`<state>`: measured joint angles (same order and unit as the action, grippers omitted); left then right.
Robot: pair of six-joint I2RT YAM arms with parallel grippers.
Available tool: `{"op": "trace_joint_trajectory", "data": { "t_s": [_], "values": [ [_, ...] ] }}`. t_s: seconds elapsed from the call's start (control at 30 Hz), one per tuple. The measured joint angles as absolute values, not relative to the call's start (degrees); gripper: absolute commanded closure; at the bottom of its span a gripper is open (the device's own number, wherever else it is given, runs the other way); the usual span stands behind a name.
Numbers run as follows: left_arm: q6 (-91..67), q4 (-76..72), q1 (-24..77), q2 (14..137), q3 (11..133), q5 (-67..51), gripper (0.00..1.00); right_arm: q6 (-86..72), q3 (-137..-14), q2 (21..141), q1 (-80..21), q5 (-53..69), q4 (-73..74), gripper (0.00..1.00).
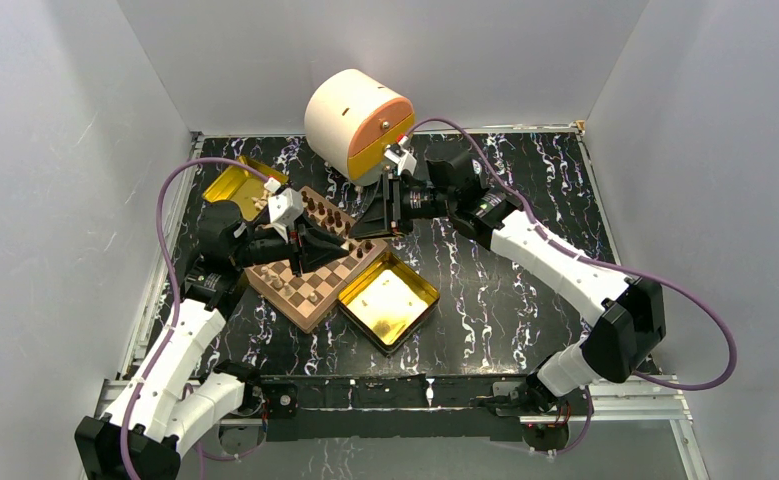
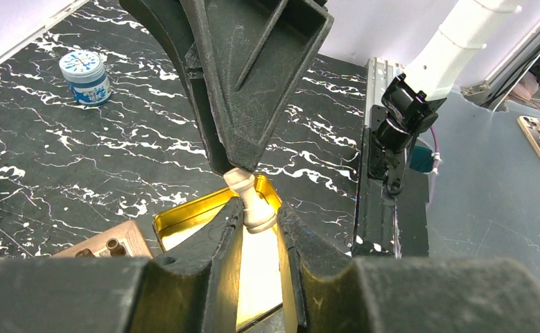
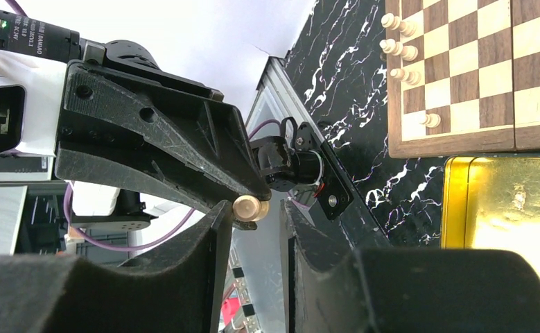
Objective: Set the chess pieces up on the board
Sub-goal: Place the chess piece on the chessboard.
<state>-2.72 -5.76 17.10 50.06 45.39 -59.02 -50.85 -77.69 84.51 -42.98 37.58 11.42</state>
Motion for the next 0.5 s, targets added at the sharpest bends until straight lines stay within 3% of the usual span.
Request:
{"op": "trace_joint_trajectory", "data": {
  "t_s": [0.27,0.5],
  "values": [
    [-1.9,-5.4,17.1,50.2,45.4,-59.0,1.00,-50.9,-77.7,85.1,-43.5,39.2,10.4,0.64],
    [-1.2,-5.0,17.1,50.3,45.4,-58.8,1.00,-50.8,-77.7,85.4,-43.6,39.7,10.3,0.81]
  ]
}}
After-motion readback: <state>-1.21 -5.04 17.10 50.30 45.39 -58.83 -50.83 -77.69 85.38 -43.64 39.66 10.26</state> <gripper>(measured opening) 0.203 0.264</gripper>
